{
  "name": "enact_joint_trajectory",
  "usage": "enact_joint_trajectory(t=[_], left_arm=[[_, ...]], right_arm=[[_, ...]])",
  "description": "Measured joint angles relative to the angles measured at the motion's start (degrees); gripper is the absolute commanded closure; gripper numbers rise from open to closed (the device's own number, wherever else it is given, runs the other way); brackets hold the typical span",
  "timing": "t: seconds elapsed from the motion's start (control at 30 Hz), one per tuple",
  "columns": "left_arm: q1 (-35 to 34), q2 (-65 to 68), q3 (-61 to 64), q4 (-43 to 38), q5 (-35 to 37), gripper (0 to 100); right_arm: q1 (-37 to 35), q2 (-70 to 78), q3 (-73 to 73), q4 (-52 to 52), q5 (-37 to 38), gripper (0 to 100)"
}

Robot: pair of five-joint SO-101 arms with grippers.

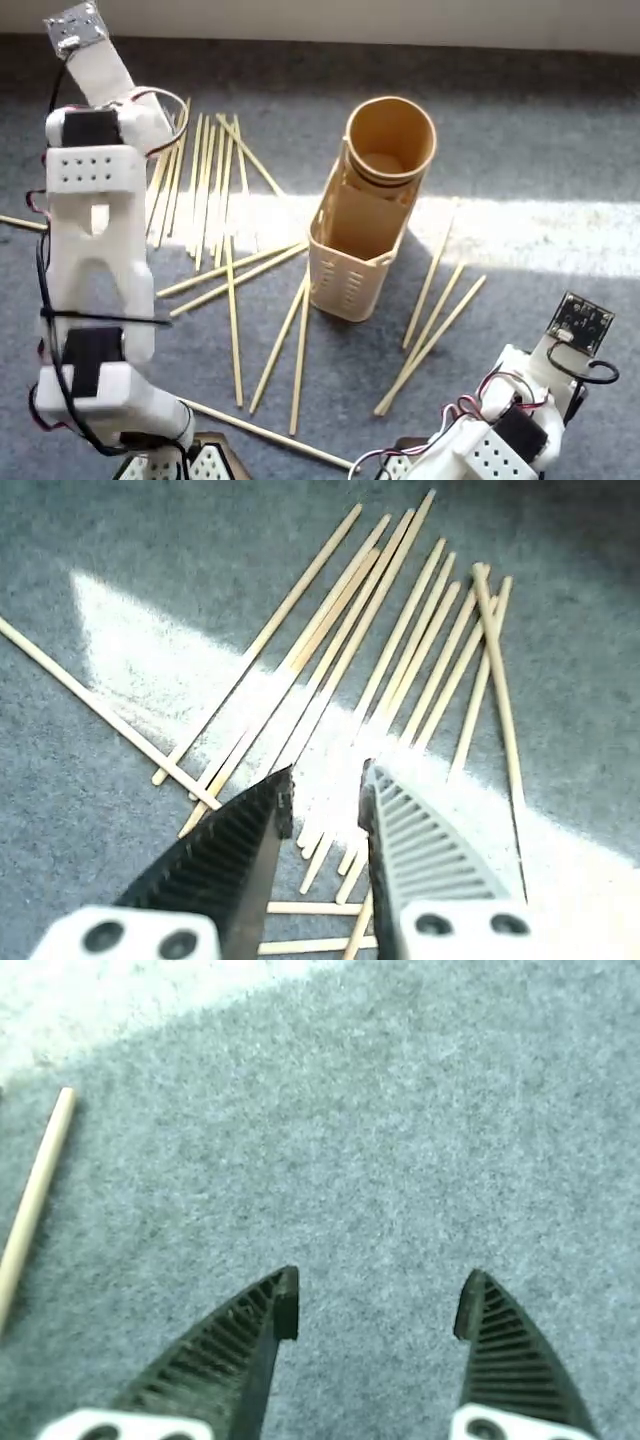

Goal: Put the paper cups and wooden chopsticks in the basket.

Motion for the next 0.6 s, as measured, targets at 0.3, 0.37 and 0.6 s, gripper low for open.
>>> enact_joint_trajectory(t=[0.3,0.37,0.6], left_arm=[[-4.6,33.1,-37.4,19.3,-5.1,84],[-4.9,38.1,-43.2,21.5,-6.2,80],[-5.0,46.5,-50.4,23.2,-6.6,55]], right_arm=[[0.0,0.0,0.0,0.0,0.0,74.3],[0.0,0.0,0.0,0.0,0.0,74.3],[0.0,0.0,0.0,0.0,0.0,74.3]])
